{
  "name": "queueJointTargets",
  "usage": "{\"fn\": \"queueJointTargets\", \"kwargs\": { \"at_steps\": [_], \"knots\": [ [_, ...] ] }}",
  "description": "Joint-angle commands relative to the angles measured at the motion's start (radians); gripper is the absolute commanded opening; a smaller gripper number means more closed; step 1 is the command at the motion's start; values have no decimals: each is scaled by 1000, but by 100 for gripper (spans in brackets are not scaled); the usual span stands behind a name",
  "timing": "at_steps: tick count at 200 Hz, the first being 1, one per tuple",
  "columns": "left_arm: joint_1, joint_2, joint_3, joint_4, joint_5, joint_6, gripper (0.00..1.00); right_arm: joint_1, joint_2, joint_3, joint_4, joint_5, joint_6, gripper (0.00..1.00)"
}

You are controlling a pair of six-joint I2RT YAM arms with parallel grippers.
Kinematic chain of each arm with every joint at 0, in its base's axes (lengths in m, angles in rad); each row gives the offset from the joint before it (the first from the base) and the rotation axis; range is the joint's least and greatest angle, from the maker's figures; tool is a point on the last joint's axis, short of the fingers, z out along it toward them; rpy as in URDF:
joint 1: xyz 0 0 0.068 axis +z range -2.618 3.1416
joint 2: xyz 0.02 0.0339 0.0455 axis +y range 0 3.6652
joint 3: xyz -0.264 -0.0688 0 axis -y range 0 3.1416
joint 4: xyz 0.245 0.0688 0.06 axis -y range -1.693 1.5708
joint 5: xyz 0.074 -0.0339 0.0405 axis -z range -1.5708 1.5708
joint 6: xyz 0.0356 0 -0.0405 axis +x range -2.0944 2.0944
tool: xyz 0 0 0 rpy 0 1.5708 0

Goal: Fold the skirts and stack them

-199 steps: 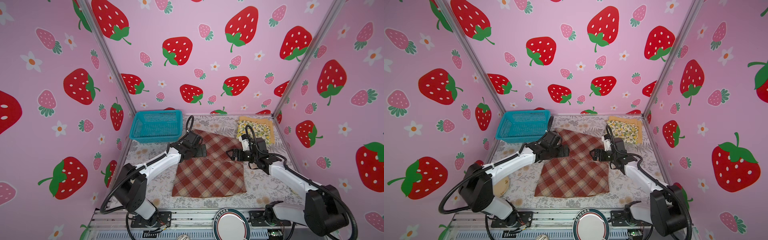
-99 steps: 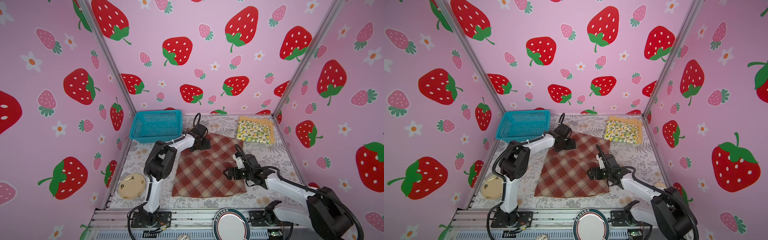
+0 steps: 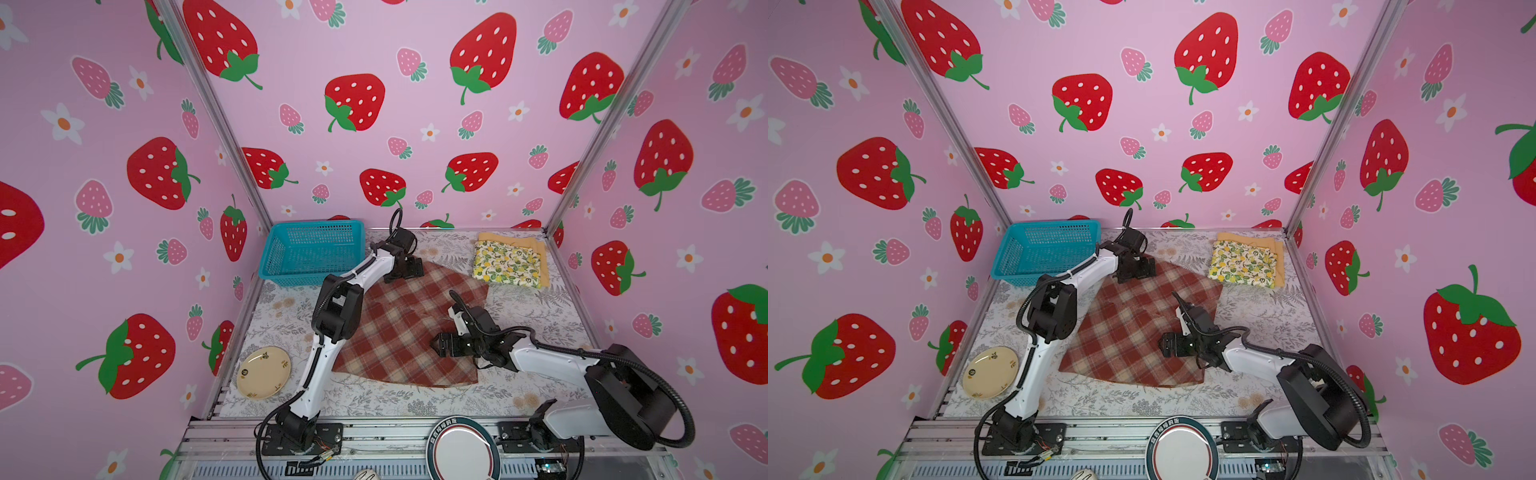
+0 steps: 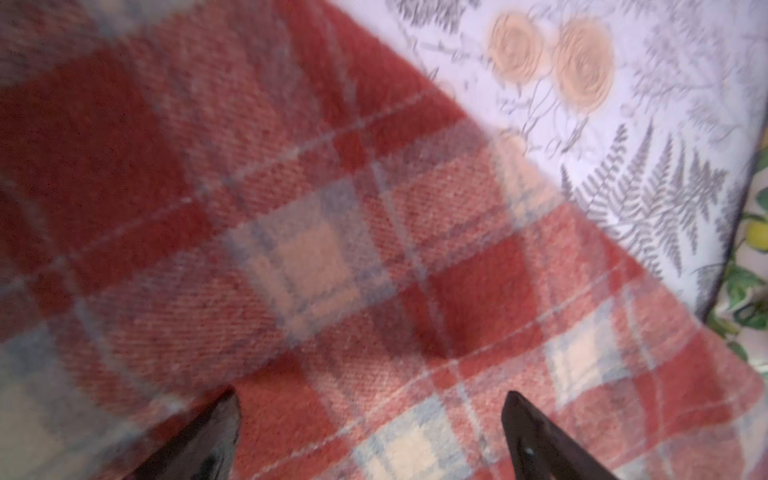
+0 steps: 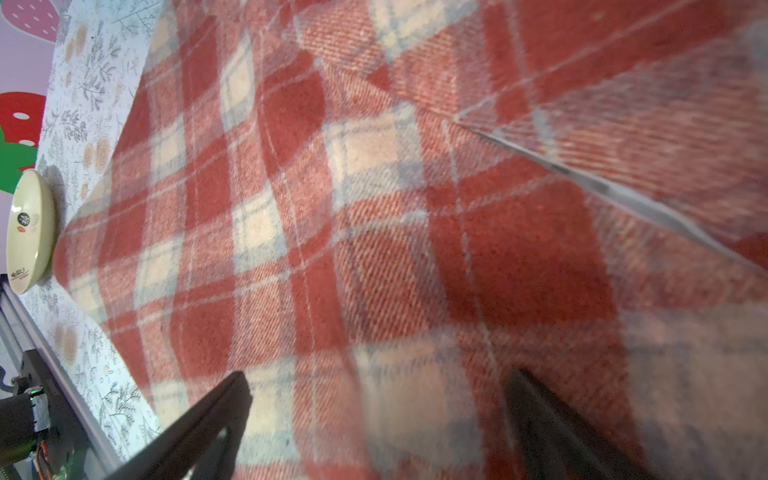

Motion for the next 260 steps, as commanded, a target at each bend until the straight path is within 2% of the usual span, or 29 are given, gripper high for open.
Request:
{"fn": "queueJointTargets", "kwargs": {
  "at_steps": [1, 26, 42, 82, 99, 123, 155, 180, 214, 240, 260],
  "knots": [
    [5, 80, 134, -117, 89, 22, 99, 48, 66, 32, 10, 20, 59, 100],
    [12, 121, 265, -111, 164, 15, 99, 89, 121, 89, 16, 43, 59, 100],
    [9, 70, 238, -64, 199, 3, 99, 104, 104, 146, -51, 108, 18, 100],
    [8, -323, -163, 217, 239, -61, 99, 135, -94, 236, -247, 310, -138, 100],
    [8, -481, -263, 222, 215, -77, 99, 137, -185, 240, -300, 331, -208, 100],
    [18, -698, -441, 194, 119, -89, 99, 141, -259, 238, -367, 319, -305, 100],
    [51, -994, -804, 248, 59, -162, 99, 188, -262, 229, -404, 299, -361, 100],
    [74, -1206, -1046, 223, -27, -213, 99, 294, -223, 233, -414, 422, -366, 100],
    [113, -1459, -1280, 127, -86, -288, 99, 459, -136, 255, -429, 640, -359, 100],
    [130, -1643, -1447, 75, -137, -351, 99, 500, -138, 223, -359, 688, -337, 100],
    [145, -1751, -1541, 40, -153, -391, 100, 499, -120, 242, -382, 697, -310, 100]
  ]
}}
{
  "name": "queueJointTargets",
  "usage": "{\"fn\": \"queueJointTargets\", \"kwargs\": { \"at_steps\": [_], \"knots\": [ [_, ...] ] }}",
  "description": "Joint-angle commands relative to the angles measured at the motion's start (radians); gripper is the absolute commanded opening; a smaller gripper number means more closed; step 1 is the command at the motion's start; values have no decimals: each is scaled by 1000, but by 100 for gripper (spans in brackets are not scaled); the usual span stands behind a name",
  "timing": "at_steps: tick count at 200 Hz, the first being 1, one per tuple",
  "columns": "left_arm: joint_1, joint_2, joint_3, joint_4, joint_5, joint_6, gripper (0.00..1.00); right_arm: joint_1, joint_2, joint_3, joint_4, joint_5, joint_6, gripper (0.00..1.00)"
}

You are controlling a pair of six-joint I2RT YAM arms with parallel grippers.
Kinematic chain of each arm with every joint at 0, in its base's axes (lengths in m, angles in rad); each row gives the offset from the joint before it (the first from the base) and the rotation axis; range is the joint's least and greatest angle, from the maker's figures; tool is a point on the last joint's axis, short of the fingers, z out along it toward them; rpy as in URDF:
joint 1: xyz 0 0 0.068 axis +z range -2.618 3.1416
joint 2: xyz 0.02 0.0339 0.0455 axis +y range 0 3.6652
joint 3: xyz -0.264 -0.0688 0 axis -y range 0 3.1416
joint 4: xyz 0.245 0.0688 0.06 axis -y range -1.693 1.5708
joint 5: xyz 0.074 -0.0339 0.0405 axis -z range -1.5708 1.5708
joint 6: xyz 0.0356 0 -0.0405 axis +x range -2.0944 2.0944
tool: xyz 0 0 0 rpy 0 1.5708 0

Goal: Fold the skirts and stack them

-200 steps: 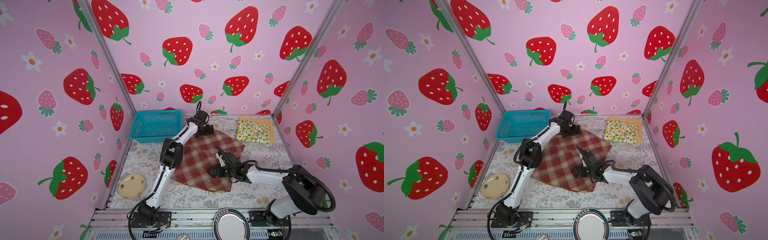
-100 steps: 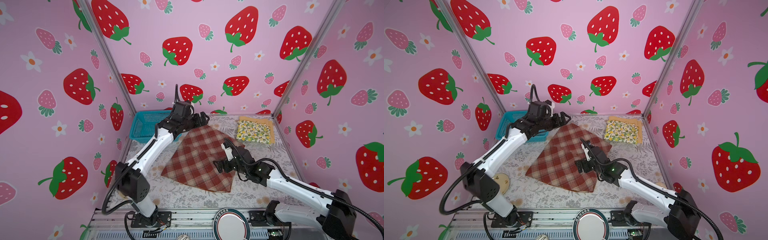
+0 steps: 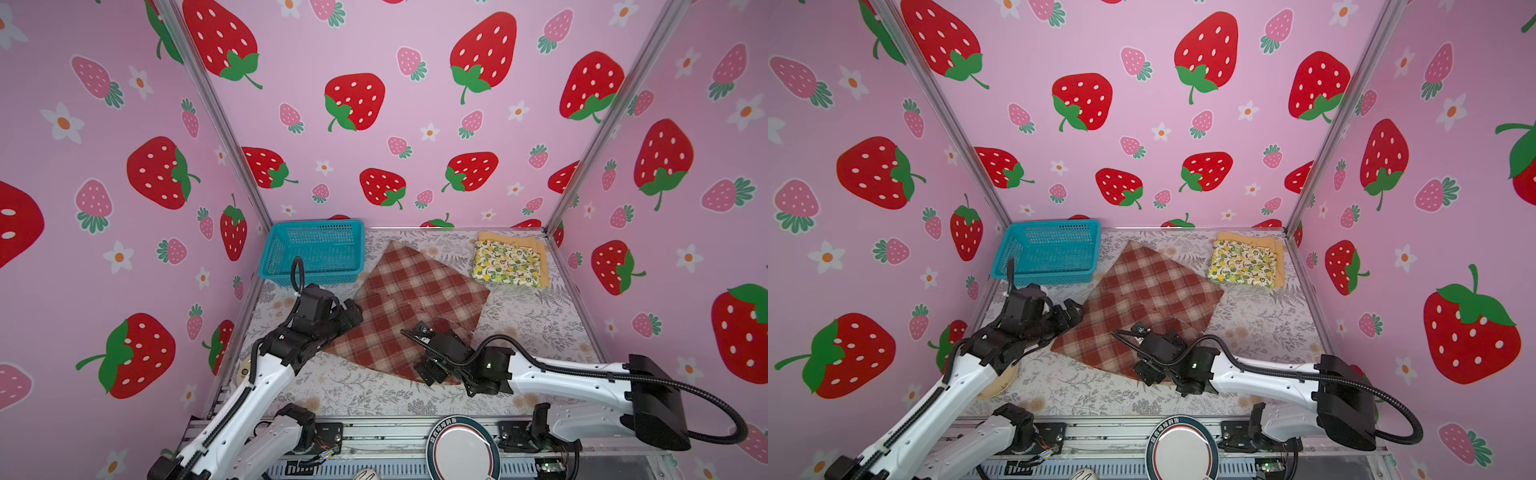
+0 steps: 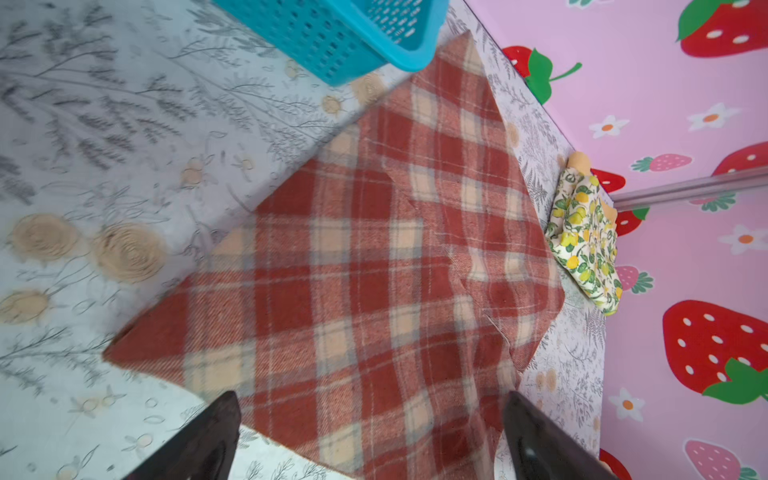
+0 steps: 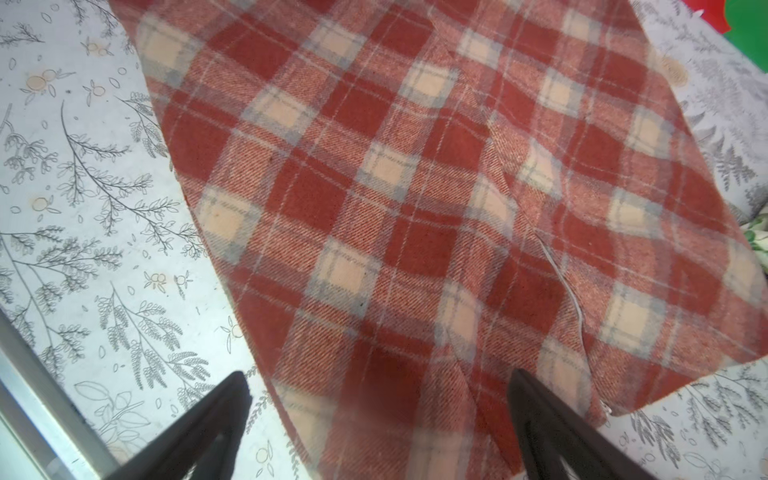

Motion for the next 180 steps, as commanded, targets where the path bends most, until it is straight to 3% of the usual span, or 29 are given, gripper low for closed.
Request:
{"fn": "queueJointTargets", "kwargs": {
  "at_steps": [1, 24, 64, 133, 180],
  "knots": [
    [18, -97, -90, -72, -67, -86, 99, -1, 6, 9, -2, 94, 32, 100],
    [19, -170, -180, -100, -85, -140, 99, 1, 53, 40, -40, 77, 37, 100],
    [21, -219, -329, -39, -129, -200, 90, 2, 82, 41, -25, 55, 41, 100],
    [48, -60, -406, 139, -154, -201, 64, 1, 75, 38, -24, 30, 63, 97],
    [99, 1, -431, 221, -142, -179, 62, 1, 85, 43, -22, 12, 68, 97]
  ]
}}
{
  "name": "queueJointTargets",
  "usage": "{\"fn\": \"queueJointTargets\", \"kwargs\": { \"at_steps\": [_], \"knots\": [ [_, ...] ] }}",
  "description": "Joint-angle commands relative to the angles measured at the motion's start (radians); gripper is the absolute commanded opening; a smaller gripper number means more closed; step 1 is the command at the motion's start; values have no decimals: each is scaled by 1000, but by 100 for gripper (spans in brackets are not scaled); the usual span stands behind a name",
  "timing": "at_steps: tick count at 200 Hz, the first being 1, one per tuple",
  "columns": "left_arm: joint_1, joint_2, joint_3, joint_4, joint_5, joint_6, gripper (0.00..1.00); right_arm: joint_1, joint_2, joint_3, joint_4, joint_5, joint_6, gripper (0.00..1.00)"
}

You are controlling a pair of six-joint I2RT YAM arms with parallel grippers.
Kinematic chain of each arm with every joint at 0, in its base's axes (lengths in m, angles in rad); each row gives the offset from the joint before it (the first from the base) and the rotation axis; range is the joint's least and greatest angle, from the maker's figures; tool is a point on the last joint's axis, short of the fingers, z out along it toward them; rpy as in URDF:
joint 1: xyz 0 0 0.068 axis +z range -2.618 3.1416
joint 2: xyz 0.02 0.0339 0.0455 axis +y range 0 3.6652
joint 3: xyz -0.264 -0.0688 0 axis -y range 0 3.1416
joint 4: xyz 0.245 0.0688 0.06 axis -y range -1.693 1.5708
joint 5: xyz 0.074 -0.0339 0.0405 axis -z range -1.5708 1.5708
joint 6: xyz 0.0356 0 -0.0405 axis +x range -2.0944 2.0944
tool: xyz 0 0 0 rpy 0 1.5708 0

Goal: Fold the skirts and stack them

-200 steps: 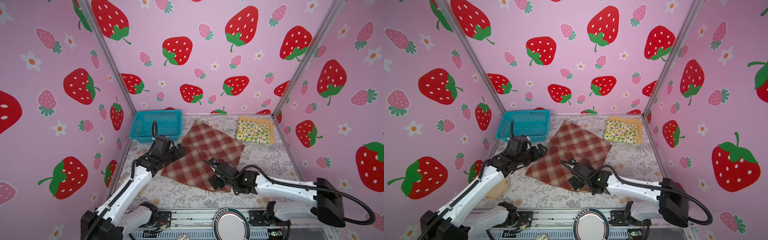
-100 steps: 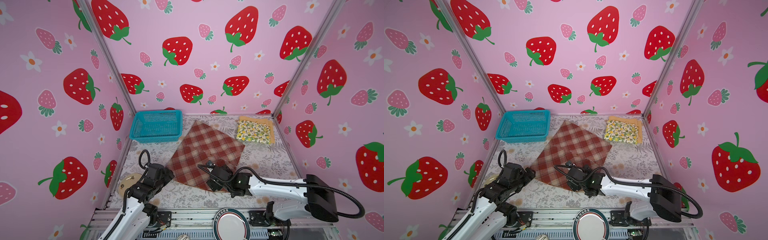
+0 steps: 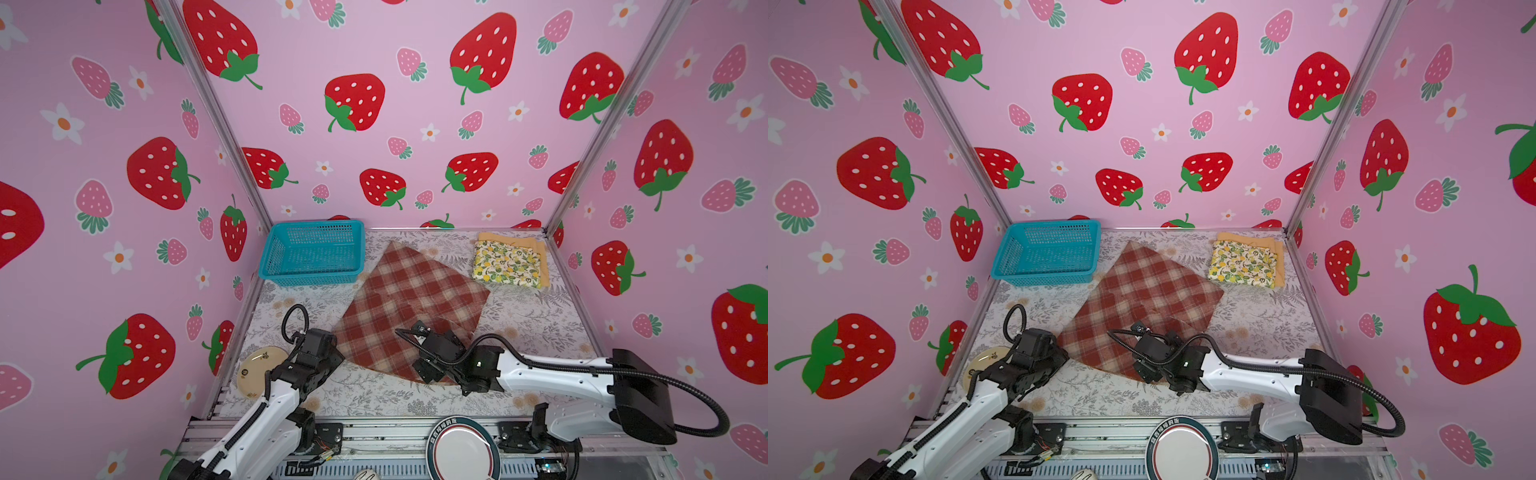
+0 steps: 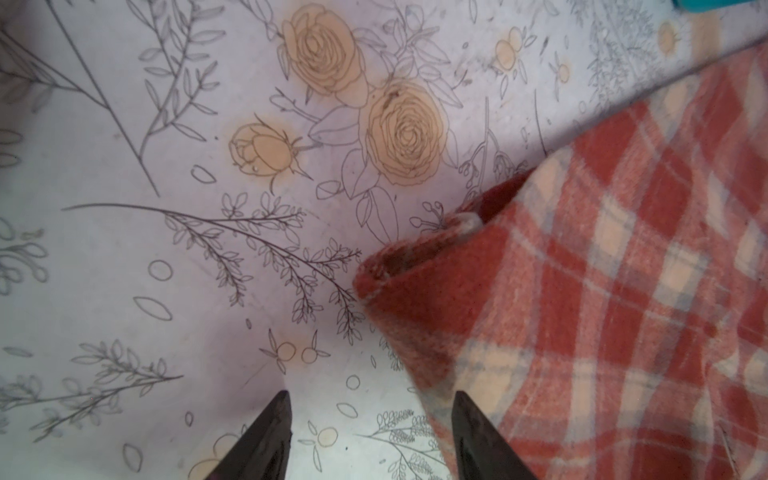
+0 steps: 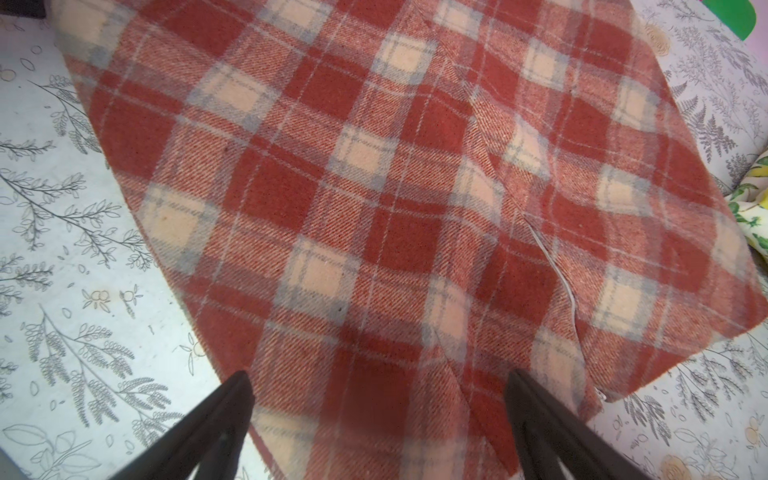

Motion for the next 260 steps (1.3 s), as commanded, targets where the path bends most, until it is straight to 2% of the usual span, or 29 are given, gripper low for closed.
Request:
{"fn": "queueJointTargets", "kwargs": {
  "at_steps": [1, 49, 132, 167, 186, 241, 249, 260],
  "knots": [
    [29, 16, -17, 65, -21, 11, 62, 2, 5, 23, -10, -13, 27, 97],
    [88, 89, -14, 126, 22, 47, 61, 1, 7, 22, 1, -37, 29, 97],
    [110, 256, -25, 246, 58, 73, 57, 1, 0, -1, 20, -60, 40, 97],
    [113, 300, -13, 262, 72, 96, 46, 2, -6, -4, 11, -54, 34, 97],
    [115, 298, -9, 261, 90, 103, 37, 2, -17, -8, -3, -45, 34, 97],
    [129, 208, 26, 185, 103, 124, 32, 2, -65, -59, -27, -32, 50, 100],
    [134, 198, 44, 168, 112, 135, 27, 2, -66, -63, -37, -36, 56, 100],
    [140, 192, 73, 151, 124, 147, 24, 2, -66, -76, -37, -59, 58, 100]
  ]
}}
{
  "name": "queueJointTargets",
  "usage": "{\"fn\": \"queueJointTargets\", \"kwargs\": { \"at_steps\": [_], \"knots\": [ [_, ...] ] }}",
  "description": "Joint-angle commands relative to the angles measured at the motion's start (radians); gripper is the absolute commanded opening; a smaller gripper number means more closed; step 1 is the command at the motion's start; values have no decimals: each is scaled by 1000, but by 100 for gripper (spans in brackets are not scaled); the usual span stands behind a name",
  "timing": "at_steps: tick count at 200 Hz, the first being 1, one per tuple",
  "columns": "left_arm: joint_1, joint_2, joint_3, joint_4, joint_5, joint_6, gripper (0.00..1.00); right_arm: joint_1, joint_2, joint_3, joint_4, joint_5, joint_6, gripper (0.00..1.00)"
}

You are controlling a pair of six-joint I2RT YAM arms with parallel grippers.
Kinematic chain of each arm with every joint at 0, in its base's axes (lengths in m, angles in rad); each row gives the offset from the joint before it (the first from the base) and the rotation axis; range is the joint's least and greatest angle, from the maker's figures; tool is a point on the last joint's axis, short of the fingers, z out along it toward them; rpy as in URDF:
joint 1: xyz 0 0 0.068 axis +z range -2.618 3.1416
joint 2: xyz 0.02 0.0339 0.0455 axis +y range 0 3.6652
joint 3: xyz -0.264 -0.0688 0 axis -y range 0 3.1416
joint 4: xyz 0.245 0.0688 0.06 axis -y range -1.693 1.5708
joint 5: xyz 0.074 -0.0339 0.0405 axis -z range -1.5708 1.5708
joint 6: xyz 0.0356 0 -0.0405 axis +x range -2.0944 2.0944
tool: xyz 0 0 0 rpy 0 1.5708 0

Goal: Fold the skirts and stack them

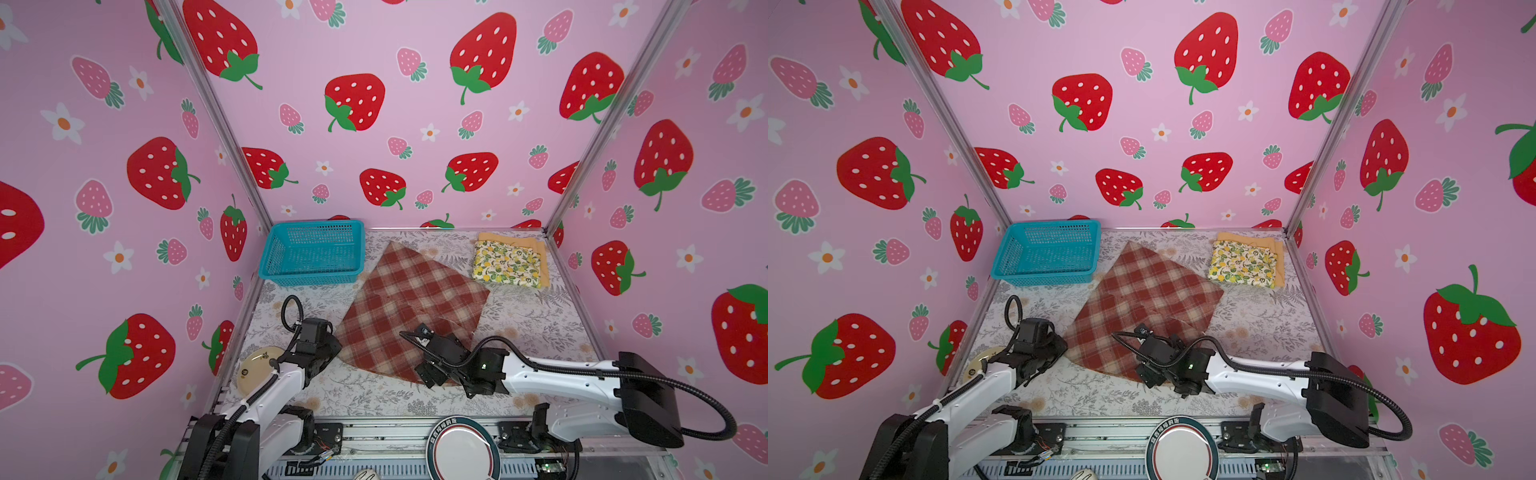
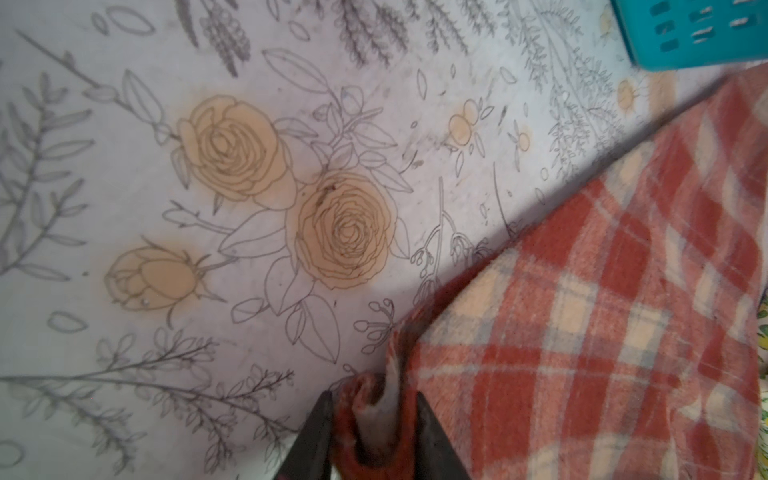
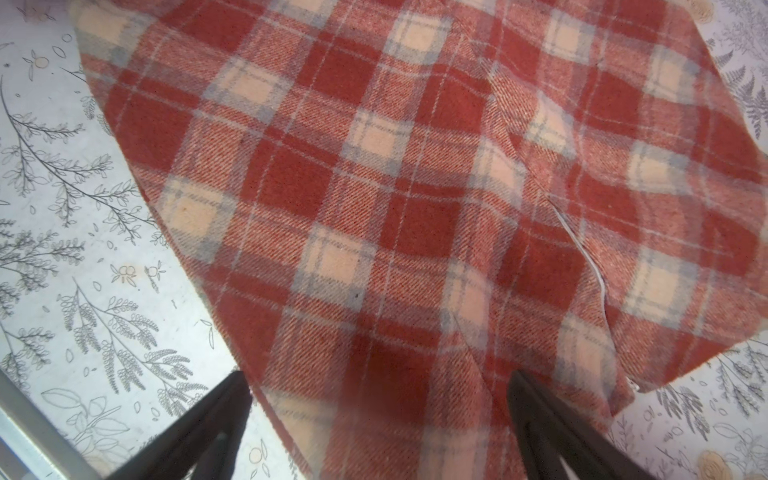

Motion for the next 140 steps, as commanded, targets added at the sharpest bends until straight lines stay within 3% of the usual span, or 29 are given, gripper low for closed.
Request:
{"fn": "queueJointTargets", "kwargs": {
  "at_steps": [1, 22, 28, 37, 85, 140],
  "knots": [
    [16, -22, 67, -102, 24, 30, 24, 2, -19, -29, -31, -10, 29, 100],
    [30, 7, 152, -137, 51, 69, 21, 11, -10, -53, -23, -40, 32, 100],
    [36, 23, 182, -149, 56, 81, 9, 20, -7, -57, -24, -44, 31, 100],
    [39, 49, 229, -170, 58, 99, 1, 34, -1, -60, -23, -50, 30, 100],
    [63, 197, 394, -179, 100, 149, 0, 82, 40, -68, -16, -75, 33, 98],
    [75, 293, 496, -184, 116, 169, 0, 92, 94, -79, -6, -85, 55, 80]
  ]
}}
